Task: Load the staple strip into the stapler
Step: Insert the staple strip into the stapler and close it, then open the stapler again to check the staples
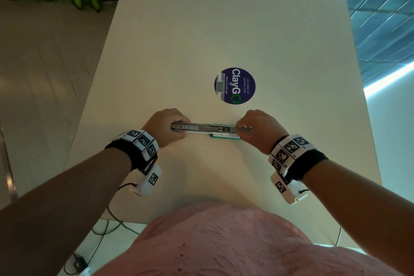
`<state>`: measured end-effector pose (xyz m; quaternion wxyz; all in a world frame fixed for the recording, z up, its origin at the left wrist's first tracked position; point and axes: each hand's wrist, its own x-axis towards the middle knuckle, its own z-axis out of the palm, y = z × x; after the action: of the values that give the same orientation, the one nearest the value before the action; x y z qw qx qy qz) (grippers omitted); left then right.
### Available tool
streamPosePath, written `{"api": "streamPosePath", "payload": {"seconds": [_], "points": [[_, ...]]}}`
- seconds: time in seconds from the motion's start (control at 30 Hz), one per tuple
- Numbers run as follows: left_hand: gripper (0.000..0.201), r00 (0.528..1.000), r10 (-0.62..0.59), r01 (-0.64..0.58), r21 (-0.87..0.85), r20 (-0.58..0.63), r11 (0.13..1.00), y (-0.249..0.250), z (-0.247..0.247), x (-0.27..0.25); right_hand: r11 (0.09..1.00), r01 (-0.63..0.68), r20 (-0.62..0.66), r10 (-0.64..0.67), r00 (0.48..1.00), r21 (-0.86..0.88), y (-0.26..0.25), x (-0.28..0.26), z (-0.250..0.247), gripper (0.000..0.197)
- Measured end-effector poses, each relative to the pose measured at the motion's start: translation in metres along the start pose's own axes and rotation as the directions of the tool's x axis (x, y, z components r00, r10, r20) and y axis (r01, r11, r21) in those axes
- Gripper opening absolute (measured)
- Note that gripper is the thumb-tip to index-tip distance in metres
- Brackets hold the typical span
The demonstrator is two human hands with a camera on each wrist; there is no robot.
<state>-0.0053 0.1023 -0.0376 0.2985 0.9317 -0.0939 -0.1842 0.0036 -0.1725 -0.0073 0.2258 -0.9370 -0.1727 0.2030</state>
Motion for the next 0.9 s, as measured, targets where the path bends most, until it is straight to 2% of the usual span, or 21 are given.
{"api": "streamPosePath", "payload": {"seconds": [0.13, 0.2, 0.27, 0.37, 0.43, 0.53, 0.63, 0.73, 0.9], "points": [[0.028, 1.0, -0.009, 0.009, -0.003, 0.002, 1.0, 0.0, 0.0, 0.0, 1.0, 0.007, -0.001, -0.007, 1.0, 0.012, 0.001, 0.0, 0.001, 0.017], [0.027, 1.0, -0.014, 0.014, 0.005, 0.007, 1.0, 0.0, 0.0, 0.0, 1.0, -0.01, 0.039, 0.01, 0.999, -0.007, 0.004, 0.0, 0.002, 0.019], [0.028, 1.0, -0.01, 0.01, -0.001, 0.013, 1.0, 0.0, 0.0, 0.0, 0.999, -0.032, 0.069, 0.032, 0.997, -0.011, 0.01, -0.001, 0.006, 0.031], [0.03, 1.0, -0.003, 0.003, -0.01, 0.014, 1.0, 0.0, -0.001, -0.001, 0.994, -0.092, 0.023, 0.091, 0.996, 0.056, 0.021, -0.007, 0.013, 0.061], [0.036, 1.0, -0.001, 0.001, 0.017, 0.007, 1.0, -0.003, -0.001, -0.001, 0.989, -0.131, 0.009, 0.13, 0.991, 0.074, 0.026, -0.01, 0.016, 0.068], [0.045, 1.0, -0.023, 0.024, 0.068, -0.012, 0.997, -0.007, -0.005, -0.006, 0.979, -0.164, -0.019, 0.168, 0.986, 0.118, 0.029, -0.012, 0.015, 0.057], [0.044, 0.999, -0.037, 0.038, 0.075, -0.014, 0.996, -0.012, -0.014, -0.013, 0.977, -0.161, -0.027, 0.166, 0.986, 0.142, 0.03, -0.01, 0.014, 0.045], [0.032, 0.995, -0.091, 0.09, -0.023, -0.04, 0.996, -0.015, -0.02, -0.022, 0.977, -0.151, -0.021, 0.156, 0.988, 0.154, 0.032, -0.007, 0.014, 0.041], [0.035, 0.992, -0.066, 0.034, -0.287, -0.103, 0.957, 0.019, -0.037, -0.024, 0.973, -0.155, -0.014, 0.16, 0.987, 0.174, 0.036, -0.006, 0.016, 0.041]]}}
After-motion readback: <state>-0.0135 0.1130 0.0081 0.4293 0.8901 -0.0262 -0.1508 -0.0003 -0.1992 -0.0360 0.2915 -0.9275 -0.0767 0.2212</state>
